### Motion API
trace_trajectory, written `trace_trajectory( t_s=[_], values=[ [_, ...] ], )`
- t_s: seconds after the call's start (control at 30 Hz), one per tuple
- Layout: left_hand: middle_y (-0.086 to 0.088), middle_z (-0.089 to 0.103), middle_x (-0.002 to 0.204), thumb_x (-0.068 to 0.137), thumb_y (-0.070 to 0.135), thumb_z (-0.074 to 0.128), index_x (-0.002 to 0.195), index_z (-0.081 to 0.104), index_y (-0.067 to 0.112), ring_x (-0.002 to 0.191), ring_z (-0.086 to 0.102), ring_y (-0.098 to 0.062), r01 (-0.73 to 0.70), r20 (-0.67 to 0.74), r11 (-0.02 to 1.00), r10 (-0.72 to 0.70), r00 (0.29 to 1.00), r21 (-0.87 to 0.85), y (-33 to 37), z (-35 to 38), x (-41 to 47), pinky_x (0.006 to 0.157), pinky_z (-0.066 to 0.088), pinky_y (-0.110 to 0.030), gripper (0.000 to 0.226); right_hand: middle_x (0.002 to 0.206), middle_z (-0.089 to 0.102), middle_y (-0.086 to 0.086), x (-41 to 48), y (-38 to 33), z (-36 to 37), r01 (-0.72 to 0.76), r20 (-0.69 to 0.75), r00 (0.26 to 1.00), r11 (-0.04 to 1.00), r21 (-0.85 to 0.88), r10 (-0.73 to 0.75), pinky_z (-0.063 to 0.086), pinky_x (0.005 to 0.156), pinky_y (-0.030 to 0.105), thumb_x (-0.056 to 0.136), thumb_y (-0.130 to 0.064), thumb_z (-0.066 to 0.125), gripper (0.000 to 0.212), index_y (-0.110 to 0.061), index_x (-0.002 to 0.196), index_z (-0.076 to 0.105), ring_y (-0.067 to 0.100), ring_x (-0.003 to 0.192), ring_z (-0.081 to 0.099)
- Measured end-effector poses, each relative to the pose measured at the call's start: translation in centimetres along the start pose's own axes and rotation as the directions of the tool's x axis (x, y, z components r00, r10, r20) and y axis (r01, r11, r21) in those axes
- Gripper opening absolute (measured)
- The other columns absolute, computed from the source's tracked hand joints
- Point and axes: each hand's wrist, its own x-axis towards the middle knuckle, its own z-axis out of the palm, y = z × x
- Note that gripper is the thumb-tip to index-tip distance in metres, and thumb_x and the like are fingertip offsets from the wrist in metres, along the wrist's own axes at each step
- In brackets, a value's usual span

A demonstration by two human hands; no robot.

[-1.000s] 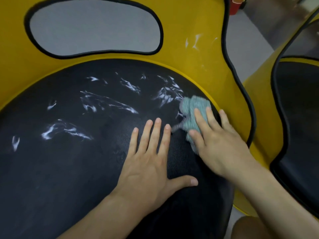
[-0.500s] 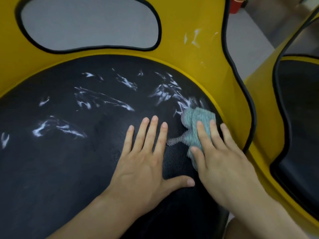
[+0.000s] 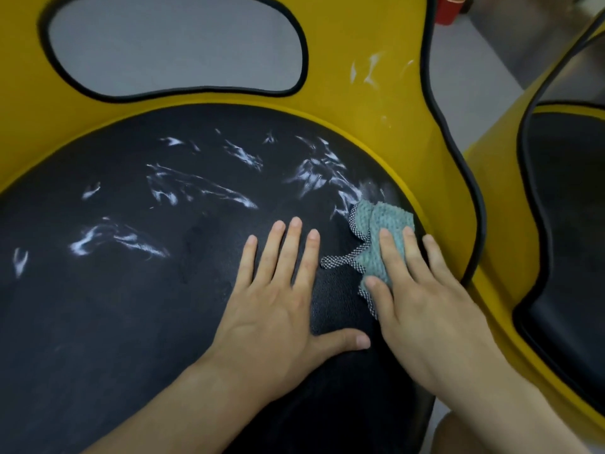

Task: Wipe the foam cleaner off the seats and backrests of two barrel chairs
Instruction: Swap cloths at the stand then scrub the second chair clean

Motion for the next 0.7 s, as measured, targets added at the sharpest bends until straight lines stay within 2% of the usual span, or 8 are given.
trace_trajectory(
  t_s=[0.07, 0.13, 0.2, 0.3, 0.37, 0.5, 0.63, 0.7],
  values=[
    [-0.013, 0.007, 0.17, 0.077, 0.1, 0.015, 0.162, 0.015, 0.01, 0.158, 0.001, -0.028, -0.003, 0.005, 1.0, 0.003, 1.0, 0.0, 0.0, 0.0, 0.1, 0.121, 0.005, -0.053, 0.124, 0.169, 0.0, 0.008, 2.4, -0.1, -0.3, -0.004, -0.022, 1.0, 0.999, 0.037, 0.005, 0.012, 0.125, 0.044, 0.093, -0.06, -0.005, 0.076, -0.024, 0.16, -0.007, 0.03, 0.155, -0.002],
    [-0.012, 0.004, 0.17, 0.076, 0.1, 0.014, 0.162, 0.012, 0.01, 0.158, -0.002, -0.027, 0.006, 0.024, 1.0, -0.006, 1.0, -0.005, 0.1, -0.1, 0.1, 0.121, 0.003, -0.053, 0.125, 0.169, -0.005, 0.006, 5.8, -0.2, -1.1, -0.011, -0.039, 0.999, 0.997, 0.081, 0.014, 0.007, 0.125, 0.045, 0.1, -0.06, 0.003, 0.069, -0.027, 0.16, -0.008, 0.031, 0.154, -0.005],
    [-0.009, -0.01, 0.17, 0.073, 0.102, 0.008, 0.162, -0.002, 0.013, 0.156, -0.016, -0.024, 0.02, 0.018, 1.0, -0.02, 1.0, -0.006, 0.1, -0.2, 0.0, 0.123, -0.005, -0.051, 0.126, 0.169, -0.006, 0.006, 9.2, -0.3, -1.5, -0.032, -0.009, 0.999, 0.994, 0.104, 0.033, 0.001, 0.125, 0.044, 0.104, -0.057, 0.01, 0.067, -0.026, 0.16, -0.009, 0.032, 0.154, -0.008],
    [-0.006, -0.029, 0.166, 0.068, 0.103, 0.002, 0.159, -0.02, 0.018, 0.151, -0.032, -0.02, 0.032, 0.025, 0.999, -0.032, 0.999, 0.0, 0.1, -0.3, 0.0, 0.124, -0.014, -0.05, 0.127, 0.169, 0.003, 0.008, 10.2, 0.1, -0.3, 0.014, -0.079, 0.997, 1.0, 0.027, -0.012, 0.008, 0.125, 0.051, 0.097, -0.062, -0.005, 0.076, -0.02, 0.16, -0.007, 0.032, 0.155, -0.002],
    [-0.006, -0.027, 0.166, 0.068, 0.103, 0.002, 0.159, -0.018, 0.017, 0.152, -0.03, -0.02, 0.036, 0.013, 0.999, -0.036, 0.999, 0.0, 0.0, -0.2, 0.0, 0.125, -0.012, -0.05, 0.127, 0.169, 0.006, 0.007, 6.9, 0.4, 0.7, 0.047, -0.067, 0.997, 0.999, -0.021, -0.049, 0.017, 0.122, 0.051, 0.094, -0.061, -0.011, 0.08, -0.018, 0.161, -0.006, 0.031, 0.155, 0.002],
    [-0.006, -0.022, 0.168, 0.069, 0.103, 0.002, 0.161, -0.013, 0.017, 0.153, -0.027, -0.019, 0.023, 0.005, 1.0, -0.023, 1.0, -0.017, 0.0, -0.1, -0.1, 0.125, -0.01, -0.05, 0.126, 0.169, -0.007, 0.007, -0.7, 0.7, 1.2, 0.08, 0.035, 0.996, 0.995, -0.063, -0.077, 0.017, 0.123, 0.048, 0.096, -0.056, -0.013, 0.075, -0.019, 0.16, -0.01, 0.031, 0.155, -0.008],
    [-0.008, -0.011, 0.17, 0.072, 0.102, 0.006, 0.162, -0.003, 0.015, 0.156, -0.016, -0.022, 0.017, 0.018, 1.0, -0.017, 1.0, -0.022, 0.0, -0.2, 0.0, 0.125, -0.005, -0.052, 0.125, 0.169, -0.003, 0.007, 2.1, -0.1, 0.5, 0.035, -0.005, 0.999, 0.999, 0.024, -0.035, 0.015, 0.123, 0.052, 0.097, -0.057, -0.005, 0.073, -0.024, 0.162, 0.0, 0.032, 0.155, -0.003],
    [-0.007, -0.013, 0.17, 0.071, 0.103, 0.003, 0.161, -0.006, 0.016, 0.156, -0.018, -0.022, 0.022, 0.021, 0.999, -0.022, 1.0, -0.023, 0.1, -0.2, 0.1, 0.125, -0.005, -0.052, 0.125, 0.169, -0.003, 0.007, 5.7, -0.3, 0.0, -0.003, -0.078, 0.997, 0.998, 0.065, 0.008, 0.014, 0.123, 0.052, 0.1, -0.057, 0.004, 0.068, -0.026, 0.161, -0.005, 0.033, 0.155, 0.0]
  ],
)
